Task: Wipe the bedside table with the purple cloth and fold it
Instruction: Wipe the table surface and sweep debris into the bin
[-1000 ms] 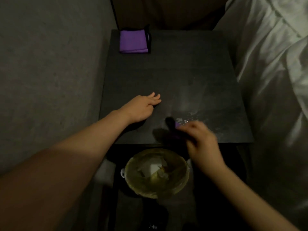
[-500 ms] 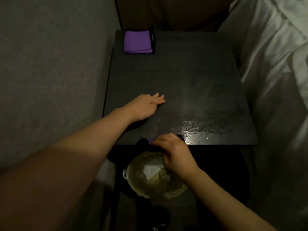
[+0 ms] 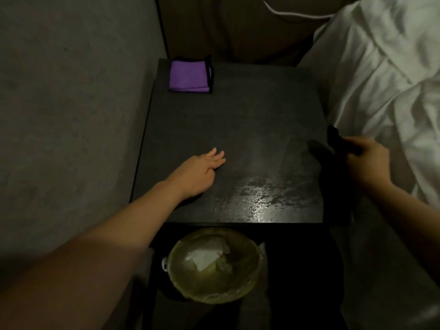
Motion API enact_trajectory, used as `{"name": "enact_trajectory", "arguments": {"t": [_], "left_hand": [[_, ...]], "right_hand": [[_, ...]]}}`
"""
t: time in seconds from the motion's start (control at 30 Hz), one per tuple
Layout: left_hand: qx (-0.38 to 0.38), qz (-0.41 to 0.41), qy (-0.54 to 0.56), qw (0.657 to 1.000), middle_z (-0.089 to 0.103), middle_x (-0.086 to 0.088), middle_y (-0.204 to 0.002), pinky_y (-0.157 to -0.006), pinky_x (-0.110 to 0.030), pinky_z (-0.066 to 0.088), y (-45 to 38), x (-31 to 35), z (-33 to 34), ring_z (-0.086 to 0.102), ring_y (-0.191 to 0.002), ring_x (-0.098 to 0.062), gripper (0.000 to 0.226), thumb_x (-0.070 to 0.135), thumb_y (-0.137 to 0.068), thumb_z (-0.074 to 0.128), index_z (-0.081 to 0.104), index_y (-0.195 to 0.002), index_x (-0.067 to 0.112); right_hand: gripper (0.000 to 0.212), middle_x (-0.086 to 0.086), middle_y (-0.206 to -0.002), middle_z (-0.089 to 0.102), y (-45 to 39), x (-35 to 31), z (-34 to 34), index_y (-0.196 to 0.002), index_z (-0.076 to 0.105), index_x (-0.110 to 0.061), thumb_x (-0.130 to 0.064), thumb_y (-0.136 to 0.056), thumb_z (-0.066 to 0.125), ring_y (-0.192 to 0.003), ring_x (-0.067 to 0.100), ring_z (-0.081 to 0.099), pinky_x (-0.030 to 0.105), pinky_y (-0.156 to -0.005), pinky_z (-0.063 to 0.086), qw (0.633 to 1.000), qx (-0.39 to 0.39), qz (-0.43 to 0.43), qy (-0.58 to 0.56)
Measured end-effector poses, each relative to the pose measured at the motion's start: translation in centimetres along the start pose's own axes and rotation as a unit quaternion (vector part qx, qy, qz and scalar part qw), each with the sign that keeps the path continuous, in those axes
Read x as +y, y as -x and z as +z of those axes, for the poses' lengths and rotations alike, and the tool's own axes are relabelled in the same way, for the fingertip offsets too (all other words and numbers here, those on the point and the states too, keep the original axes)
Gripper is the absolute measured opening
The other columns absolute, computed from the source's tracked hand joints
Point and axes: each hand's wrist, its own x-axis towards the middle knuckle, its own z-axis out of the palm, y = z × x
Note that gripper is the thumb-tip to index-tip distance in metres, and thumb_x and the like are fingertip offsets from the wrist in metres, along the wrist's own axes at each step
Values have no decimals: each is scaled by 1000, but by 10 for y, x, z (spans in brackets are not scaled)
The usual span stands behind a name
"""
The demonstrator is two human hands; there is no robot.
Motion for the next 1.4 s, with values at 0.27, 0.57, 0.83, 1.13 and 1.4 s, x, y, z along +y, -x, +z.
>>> {"name": "enact_trajectory", "arguments": {"t": [0.27, 0.57, 0.83, 1.13, 1.4], "left_hand": [[7, 10, -2, 1000, 22, 3, -154, -108, -11, -1, -1, 1, 1, 10, -144, -7, 54, -3, -88, 30, 33, -140, 13], [-10, 6, 19, 1000, 22, 6, -154, -112, -17, -2, 0, 1, -2, 10, -144, -5, 54, -3, -89, 30, 34, -140, 15], [-40, 19, 20, 999, 25, 3, -153, -122, -35, 7, -3, -6, -7, 11, -144, -7, 56, -5, -86, 30, 36, -138, 13], [77, -83, 246, 963, 42, -1, -145, -100, -3, 16, -6, 0, -14, 33, -136, -9, 51, -4, -88, 31, 46, -133, 13], [194, -122, 381, 896, 49, -14, -138, -116, -29, 26, -5, -2, -24, 43, -131, -17, 44, -10, -87, 31, 49, -126, -3]], "right_hand": [[40, 24, -114, 61, 72, 8, 26, -106, 63, 4, 17, -71, 51, -103, 37, 57, 31, -98, 36, 991, 60, 111, -49], [45, 21, -102, 65, 126, -56, 60, -99, 68, -2, 19, -61, 58, -92, 37, 58, 23, -84, 35, 998, 13, 35, -50], [50, 8, -90, 67, 172, -139, 90, -92, 70, -10, 8, -51, 48, -88, 16, 53, 13, -82, 36, 977, -113, -98, -152], [27, 4, -90, 65, 71, -125, 46, -96, 67, -16, 3, -80, 59, -78, 4, 58, 22, -76, 42, 942, 16, 140, -305], [41, 21, -122, 53, 49, -146, 118, -114, 61, -3, 9, -75, 53, -113, 35, 45, 28, -99, 29, 994, -41, -42, -91]]}}
